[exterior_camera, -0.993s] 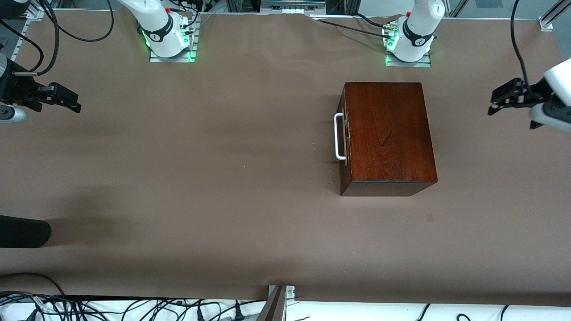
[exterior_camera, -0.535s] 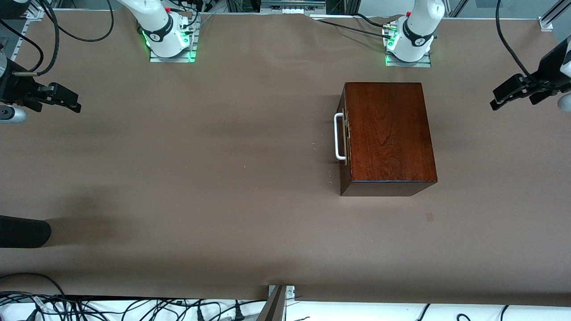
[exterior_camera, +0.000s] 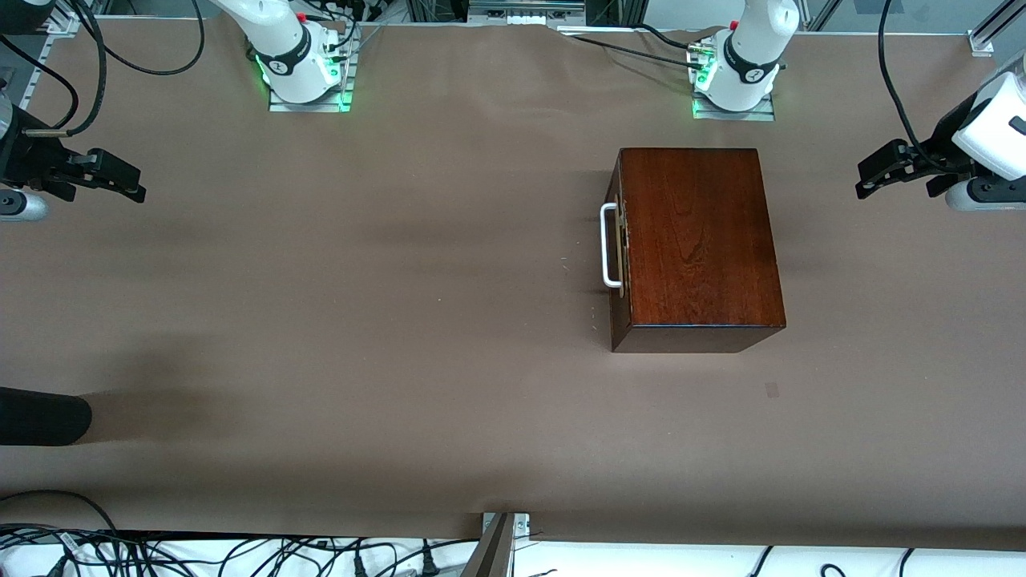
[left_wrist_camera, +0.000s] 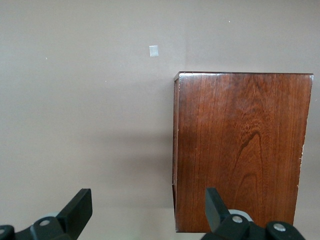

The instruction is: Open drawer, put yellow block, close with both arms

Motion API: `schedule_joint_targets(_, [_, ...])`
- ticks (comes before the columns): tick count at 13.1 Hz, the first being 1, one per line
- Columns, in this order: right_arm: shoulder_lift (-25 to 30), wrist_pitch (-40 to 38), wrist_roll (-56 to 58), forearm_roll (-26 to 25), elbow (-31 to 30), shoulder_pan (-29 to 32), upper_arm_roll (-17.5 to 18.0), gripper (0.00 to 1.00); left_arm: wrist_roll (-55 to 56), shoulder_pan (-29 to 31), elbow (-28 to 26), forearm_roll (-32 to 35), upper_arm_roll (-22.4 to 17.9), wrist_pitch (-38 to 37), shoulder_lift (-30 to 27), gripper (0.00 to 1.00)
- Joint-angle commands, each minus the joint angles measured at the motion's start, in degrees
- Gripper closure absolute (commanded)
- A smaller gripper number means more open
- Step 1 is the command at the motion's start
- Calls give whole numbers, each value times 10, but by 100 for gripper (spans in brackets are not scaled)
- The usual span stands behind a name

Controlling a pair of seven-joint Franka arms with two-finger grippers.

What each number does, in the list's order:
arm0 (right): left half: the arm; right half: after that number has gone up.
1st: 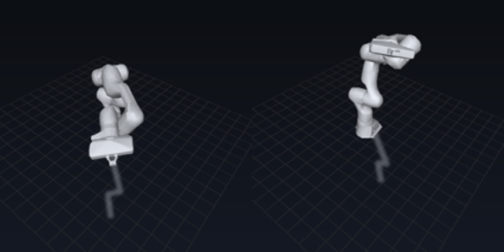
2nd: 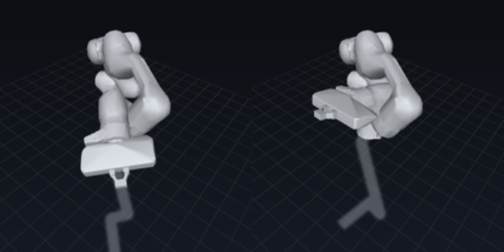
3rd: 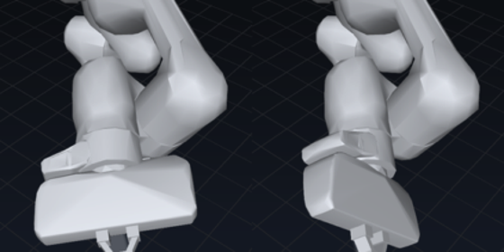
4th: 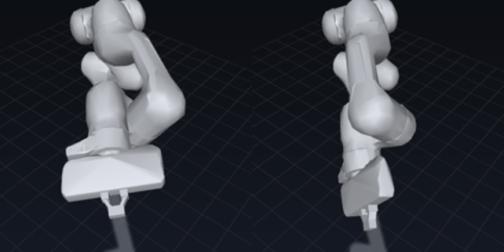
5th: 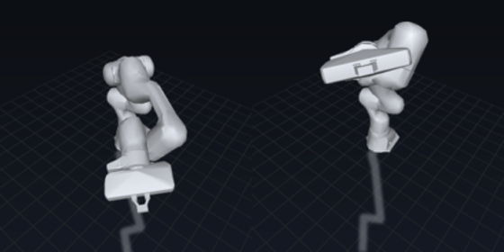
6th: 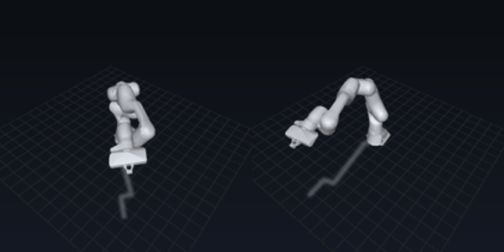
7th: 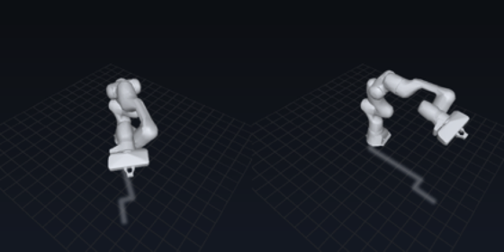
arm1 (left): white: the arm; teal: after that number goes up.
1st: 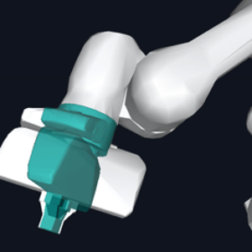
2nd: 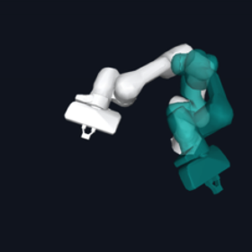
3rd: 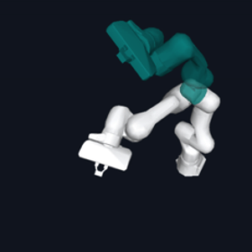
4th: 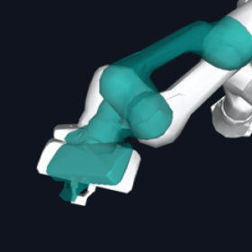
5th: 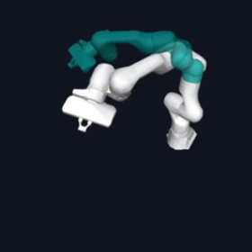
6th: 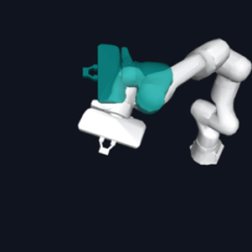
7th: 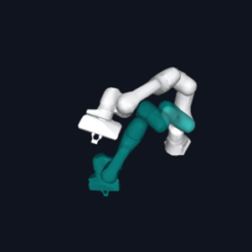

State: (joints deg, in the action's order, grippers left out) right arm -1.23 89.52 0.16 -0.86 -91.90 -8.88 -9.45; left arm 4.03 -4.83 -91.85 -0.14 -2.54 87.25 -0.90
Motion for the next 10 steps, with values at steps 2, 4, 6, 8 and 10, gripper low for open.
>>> schedule_joint_targets(2, [-4, -5, -4, 0, 10, -2, -1, 0, -2, 4, -20, 50, 33, 8, -19, 0])
schedule_joint_targets(4, [-4, -6, -4, 0, 10, -2, -2, 0, -7, 5, -21, 51, 34, 9, -17, 0])
schedule_joint_targets(6, [-4, -6, -4, 0, 10, -2, -2, 0, -2, 5, -21, 51, 35, 9, -17, 0])
schedule_joint_targets(8, [-4, -5, -4, 0, 10, -2, -2, 0, -1, 5, -21, 46, 35, 9, -17, 0])
schedule_joint_targets(10, [-4, -5, -4, 0, 10, -2, -2, 0, -3, 6, -20, 44, 35, 9, -17, 0])
